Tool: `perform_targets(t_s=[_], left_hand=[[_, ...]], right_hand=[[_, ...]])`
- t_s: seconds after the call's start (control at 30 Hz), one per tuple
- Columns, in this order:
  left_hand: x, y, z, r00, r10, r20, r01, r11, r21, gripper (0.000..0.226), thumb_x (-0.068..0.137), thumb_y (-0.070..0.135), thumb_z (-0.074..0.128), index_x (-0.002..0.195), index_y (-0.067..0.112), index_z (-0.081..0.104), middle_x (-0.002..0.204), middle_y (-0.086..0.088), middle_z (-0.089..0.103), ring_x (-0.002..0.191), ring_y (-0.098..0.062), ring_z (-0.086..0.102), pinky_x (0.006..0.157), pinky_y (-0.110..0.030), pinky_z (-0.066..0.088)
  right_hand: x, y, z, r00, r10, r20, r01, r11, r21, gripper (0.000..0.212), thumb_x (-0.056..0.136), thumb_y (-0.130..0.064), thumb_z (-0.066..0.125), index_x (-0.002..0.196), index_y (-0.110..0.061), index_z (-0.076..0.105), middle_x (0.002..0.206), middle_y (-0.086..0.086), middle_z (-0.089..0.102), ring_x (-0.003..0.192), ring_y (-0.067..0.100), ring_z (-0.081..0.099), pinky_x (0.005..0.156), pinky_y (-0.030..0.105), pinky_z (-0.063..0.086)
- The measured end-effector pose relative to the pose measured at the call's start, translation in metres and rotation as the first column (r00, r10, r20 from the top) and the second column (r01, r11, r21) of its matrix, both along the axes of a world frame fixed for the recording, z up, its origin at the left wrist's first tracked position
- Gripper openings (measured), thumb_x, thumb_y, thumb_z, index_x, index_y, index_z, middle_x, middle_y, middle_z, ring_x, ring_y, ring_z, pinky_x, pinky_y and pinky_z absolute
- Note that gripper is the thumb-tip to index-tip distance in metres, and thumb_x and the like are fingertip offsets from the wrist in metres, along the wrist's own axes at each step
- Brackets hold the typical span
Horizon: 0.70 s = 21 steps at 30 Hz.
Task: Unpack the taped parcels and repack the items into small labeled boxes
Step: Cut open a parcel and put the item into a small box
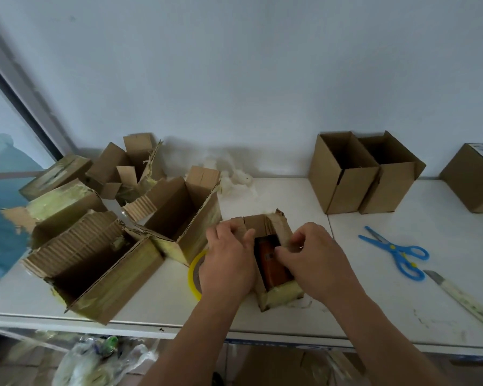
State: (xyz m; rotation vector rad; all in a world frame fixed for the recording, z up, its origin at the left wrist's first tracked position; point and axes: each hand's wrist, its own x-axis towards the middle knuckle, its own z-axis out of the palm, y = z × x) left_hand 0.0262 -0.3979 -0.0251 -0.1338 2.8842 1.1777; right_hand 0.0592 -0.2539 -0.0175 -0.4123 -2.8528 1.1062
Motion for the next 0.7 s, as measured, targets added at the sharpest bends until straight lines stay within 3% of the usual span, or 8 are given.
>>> perform_targets(t_s=[0.13, 0.27, 0.37, 0.43, 0.53, 0.6, 0.7], left_hand=[[-0.001, -0.002, -0.008, 0.999, -0.046, 0.015, 0.047, 0.998, -0.051, 0.043, 0.097, 0.056, 0.041, 0.128, 0.026, 0.037, 0.133, -0.002, 0.038, 0.113, -0.028, 0.055, 0.087, -0.043, 0.049], [-0.005, -0.006, -0.011, 0.988, -0.142, -0.062, 0.132, 0.980, -0.149, 0.047, 0.094, 0.056, 0.047, 0.129, 0.025, 0.041, 0.150, 0.001, 0.021, 0.138, -0.023, 0.031, 0.104, -0.040, 0.039], [-0.010, -0.006, -0.009, 0.939, -0.302, -0.162, 0.251, 0.928, -0.274, 0.038, 0.093, 0.052, 0.053, 0.124, 0.029, 0.050, 0.157, 0.009, 0.011, 0.148, -0.019, 0.004, 0.119, -0.046, 0.023], [-0.014, -0.006, -0.007, 0.900, -0.399, -0.177, 0.336, 0.891, -0.305, 0.023, 0.093, 0.048, 0.056, 0.111, 0.034, 0.058, 0.157, 0.009, 0.014, 0.149, -0.016, -0.003, 0.121, -0.049, 0.018], [-0.021, -0.010, -0.005, 0.867, -0.480, -0.137, 0.420, 0.850, -0.318, 0.012, 0.091, 0.049, 0.058, 0.097, 0.039, 0.062, 0.157, 0.012, 0.018, 0.148, -0.013, -0.006, 0.121, -0.047, 0.014], [-0.025, -0.012, -0.003, 0.844, -0.530, -0.079, 0.469, 0.802, -0.370, 0.019, 0.092, 0.054, 0.053, 0.102, 0.044, 0.066, 0.159, 0.014, 0.014, 0.148, -0.011, -0.011, 0.119, -0.047, 0.010], [-0.028, -0.016, 0.002, 0.813, -0.581, 0.032, 0.517, 0.697, -0.496, 0.035, 0.097, 0.060, 0.037, 0.118, 0.050, 0.062, 0.162, 0.016, 0.003, 0.148, -0.014, -0.016, 0.119, -0.047, 0.003]], right_hand=[[0.000, 0.021, 0.009, 0.999, -0.037, -0.003, 0.036, 0.979, -0.201, 0.014, 0.095, -0.035, 0.055, 0.089, -0.025, 0.062, 0.085, -0.006, 0.063, 0.079, 0.008, 0.058, 0.063, 0.020, 0.044], [0.003, 0.035, 0.006, 0.988, -0.075, 0.137, 0.143, 0.791, -0.595, 0.012, 0.098, -0.023, 0.057, 0.096, -0.018, 0.069, 0.090, 0.004, 0.070, 0.083, 0.016, 0.067, 0.065, 0.026, 0.057], [0.002, 0.033, -0.004, 0.980, -0.123, 0.155, 0.191, 0.788, -0.586, 0.011, 0.097, -0.018, 0.058, 0.104, -0.022, 0.065, 0.091, 0.006, 0.069, 0.083, 0.018, 0.067, 0.069, 0.031, 0.060], [0.000, 0.031, -0.010, 0.984, -0.145, 0.099, 0.175, 0.864, -0.471, 0.010, 0.097, -0.022, 0.056, 0.100, -0.024, 0.065, 0.091, 0.001, 0.068, 0.085, 0.016, 0.065, 0.076, 0.034, 0.059], [0.005, 0.026, -0.011, 0.994, -0.095, 0.060, 0.109, 0.934, -0.339, 0.021, 0.095, -0.043, 0.055, 0.107, -0.027, 0.063, 0.099, -0.012, 0.064, 0.091, 0.003, 0.059, 0.072, 0.022, 0.049], [0.009, 0.026, -0.012, 0.995, -0.039, 0.089, 0.069, 0.929, -0.363, 0.031, 0.091, -0.050, 0.059, 0.115, -0.031, 0.057, 0.109, -0.016, 0.059, 0.097, 0.000, 0.054, 0.069, 0.014, 0.040], [0.013, 0.028, -0.015, 0.988, 0.026, 0.153, 0.037, 0.919, -0.393, 0.045, 0.087, -0.049, 0.066, 0.126, -0.034, 0.049, 0.120, -0.014, 0.054, 0.108, 0.007, 0.054, 0.076, 0.018, 0.044]])
